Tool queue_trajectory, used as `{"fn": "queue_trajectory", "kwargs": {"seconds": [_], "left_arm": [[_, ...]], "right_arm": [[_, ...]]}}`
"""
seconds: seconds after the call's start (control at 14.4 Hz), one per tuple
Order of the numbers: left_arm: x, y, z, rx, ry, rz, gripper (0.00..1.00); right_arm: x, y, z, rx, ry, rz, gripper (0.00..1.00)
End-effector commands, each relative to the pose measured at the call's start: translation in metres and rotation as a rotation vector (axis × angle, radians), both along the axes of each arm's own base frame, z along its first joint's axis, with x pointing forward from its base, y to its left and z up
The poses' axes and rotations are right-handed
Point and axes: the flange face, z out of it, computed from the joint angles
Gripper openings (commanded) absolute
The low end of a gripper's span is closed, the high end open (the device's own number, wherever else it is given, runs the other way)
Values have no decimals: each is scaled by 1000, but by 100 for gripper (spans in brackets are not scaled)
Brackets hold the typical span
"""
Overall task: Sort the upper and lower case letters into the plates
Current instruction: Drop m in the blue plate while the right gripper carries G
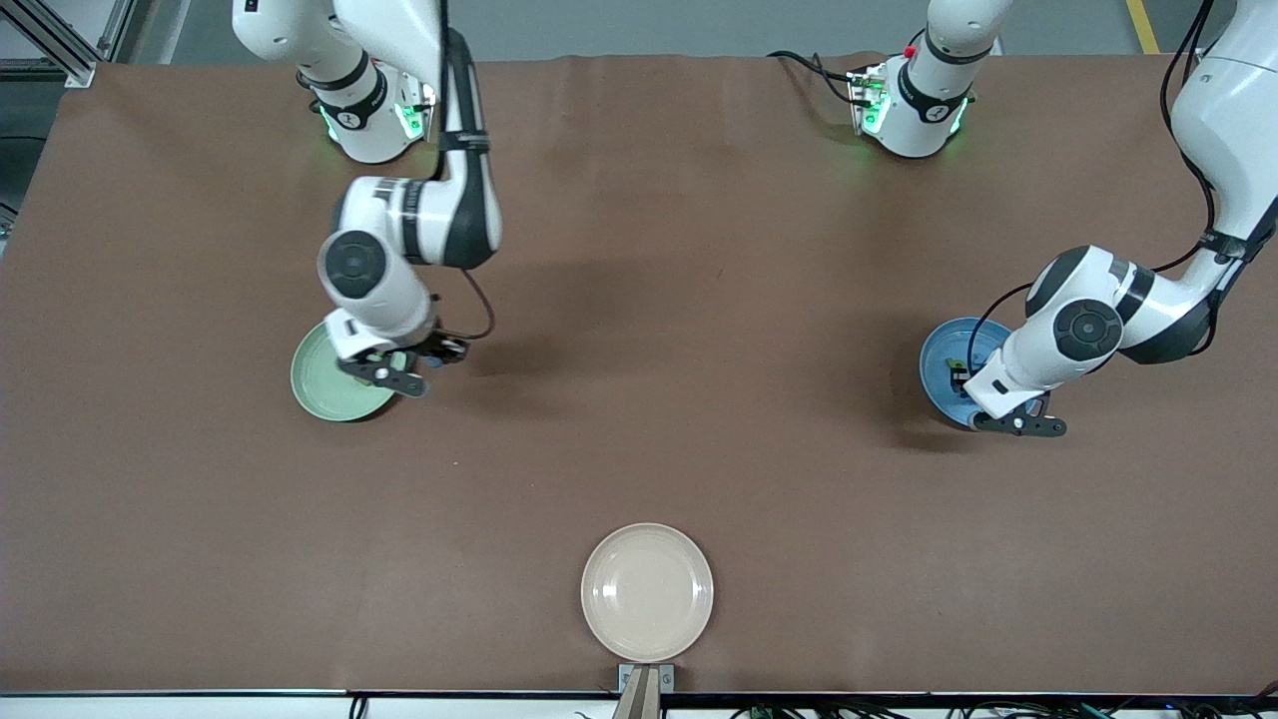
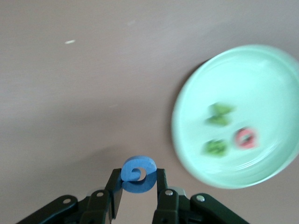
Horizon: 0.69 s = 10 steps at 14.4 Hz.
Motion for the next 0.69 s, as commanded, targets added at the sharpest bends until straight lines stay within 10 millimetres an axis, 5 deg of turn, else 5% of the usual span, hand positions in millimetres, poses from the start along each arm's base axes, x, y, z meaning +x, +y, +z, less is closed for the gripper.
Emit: {"fn": "queue_trajectory", "kwargs": {"seconds": [0.0, 0.14, 0.21, 0.42, 0.62], "left_arm": [[0, 6, 3, 12, -19, -20, 27], [0, 6, 4, 14, -20, -20, 83], [2, 6, 7, 15, -17, -18, 98], [2, -3, 23, 24, -6, -4, 100], [1, -16, 56, 52, 61, 27, 100]], "right_arm": [[-8, -80, -1, 37, 10, 116, 0], [-4, -133, -4, 44, 4, 144, 0], [-2, -153, -7, 63, 4, 165, 0], [-4, -200, -28, 151, -13, 194, 0], [-4, -211, -55, 158, -13, 202, 0]]}}
